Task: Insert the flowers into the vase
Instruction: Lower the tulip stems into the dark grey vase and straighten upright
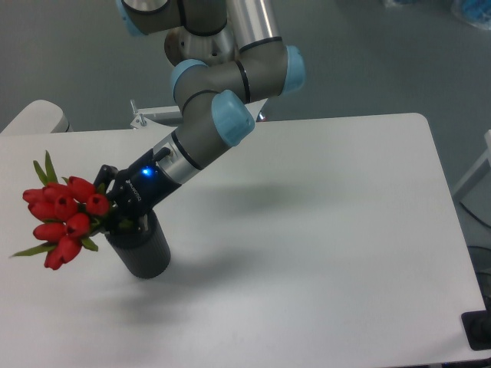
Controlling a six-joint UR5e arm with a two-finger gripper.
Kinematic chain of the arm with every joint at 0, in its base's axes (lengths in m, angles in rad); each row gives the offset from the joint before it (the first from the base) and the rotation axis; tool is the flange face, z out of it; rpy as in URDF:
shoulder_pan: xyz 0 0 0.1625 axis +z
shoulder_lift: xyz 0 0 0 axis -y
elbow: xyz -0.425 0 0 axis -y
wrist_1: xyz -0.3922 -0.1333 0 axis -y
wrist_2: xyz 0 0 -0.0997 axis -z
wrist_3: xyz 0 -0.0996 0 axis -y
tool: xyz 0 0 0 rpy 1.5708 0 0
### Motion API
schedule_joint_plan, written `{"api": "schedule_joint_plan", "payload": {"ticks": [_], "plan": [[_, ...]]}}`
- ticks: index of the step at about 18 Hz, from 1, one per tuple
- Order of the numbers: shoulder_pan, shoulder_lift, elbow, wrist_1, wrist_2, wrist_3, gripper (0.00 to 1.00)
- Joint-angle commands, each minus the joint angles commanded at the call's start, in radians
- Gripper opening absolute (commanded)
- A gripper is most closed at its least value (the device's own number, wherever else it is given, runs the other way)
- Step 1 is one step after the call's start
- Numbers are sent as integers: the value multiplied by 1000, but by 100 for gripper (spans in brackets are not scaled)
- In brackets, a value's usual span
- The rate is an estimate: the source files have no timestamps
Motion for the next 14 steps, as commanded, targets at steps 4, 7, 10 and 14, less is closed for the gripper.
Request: {"api": "schedule_joint_plan", "payload": {"ticks": [4,7,10,14], "plan": [[8,-2,2,-2,0,-5,92],[28,0,0,-2,0,-3,100],[37,2,-2,-3,0,-11,100],[69,5,-11,-3,0,1,100]]}}
